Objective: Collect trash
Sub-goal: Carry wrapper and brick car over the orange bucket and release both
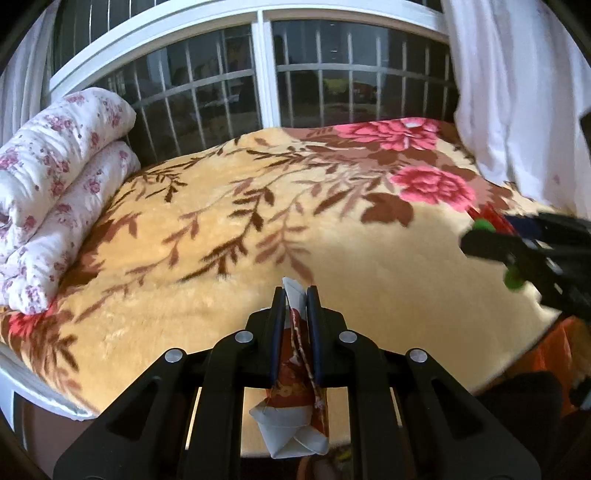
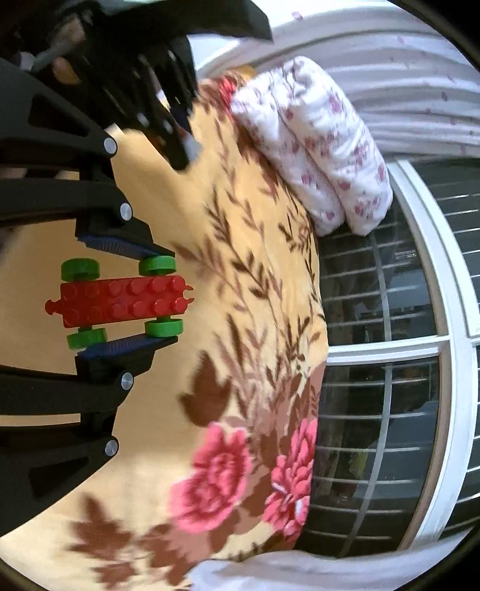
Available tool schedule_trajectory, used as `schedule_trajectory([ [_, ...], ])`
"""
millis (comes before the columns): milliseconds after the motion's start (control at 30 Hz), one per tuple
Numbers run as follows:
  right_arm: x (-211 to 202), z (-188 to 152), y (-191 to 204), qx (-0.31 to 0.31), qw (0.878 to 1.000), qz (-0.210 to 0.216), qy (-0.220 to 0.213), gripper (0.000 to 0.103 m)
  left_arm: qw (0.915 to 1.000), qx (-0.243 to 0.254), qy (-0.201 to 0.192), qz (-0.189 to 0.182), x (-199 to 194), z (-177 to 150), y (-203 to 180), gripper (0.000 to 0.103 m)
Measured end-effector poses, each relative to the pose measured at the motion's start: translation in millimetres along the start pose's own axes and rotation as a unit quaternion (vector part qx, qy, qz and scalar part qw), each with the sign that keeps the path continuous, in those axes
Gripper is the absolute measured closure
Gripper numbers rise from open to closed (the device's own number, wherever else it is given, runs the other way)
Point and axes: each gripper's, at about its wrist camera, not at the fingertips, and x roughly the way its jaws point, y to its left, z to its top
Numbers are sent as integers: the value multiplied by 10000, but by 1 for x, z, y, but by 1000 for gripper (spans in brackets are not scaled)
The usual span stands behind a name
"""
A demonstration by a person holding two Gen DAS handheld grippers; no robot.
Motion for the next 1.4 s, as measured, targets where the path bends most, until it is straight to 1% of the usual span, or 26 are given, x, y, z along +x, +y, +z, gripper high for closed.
schedule_trajectory([
  [67, -19, -21, 13, 13, 10000, -6, 4, 65, 10000, 30, 29, -56, -8, -11, -3, 91],
  [167, -42, -51, 31, -131, 9998, -143, -40, 64, 9999, 108, 85, -77, -19, -31, -8, 91],
  [233, -52, -71, 42, -191, 9996, -210, -18, 64, 9997, 139, 163, -101, -25, -47, -9, 91],
  [367, -60, -105, 58, -221, 9995, -188, 86, 64, 9990, 228, 348, -146, -31, -74, -12, 91],
  [467, -60, -131, 73, -275, 9993, -162, 212, 64, 9980, 358, 488, -167, -33, -95, -16, 91],
  [633, -48, -164, 88, -216, 9984, -93, 514, 64, 9950, 573, 780, -230, -26, -133, -25, 91],
  [800, -21, -195, 100, -467, 9932, -402, 989, 64, 9895, 589, 1287, -293, -2, -168, -27, 91],
  [933, -2, -207, 95, -289, 9896, -364, 1359, 64, 9830, 582, 1677, -458, 18, -184, -30, 91],
  [1000, 7, -210, 91, -233, 9875, -340, 1524, 64, 9804, 585, 1807, -521, 26, -189, -31, 91],
  [1233, 35, -219, 77, -34, 9807, -334, 1927, 64, 9674, 437, 2434, -542, 61, -205, -24, 91],
  [1400, 48, -224, 66, 98, 9766, -328, 2123, 64, 9616, 365, 2665, -552, 75, -212, -21, 91],
])
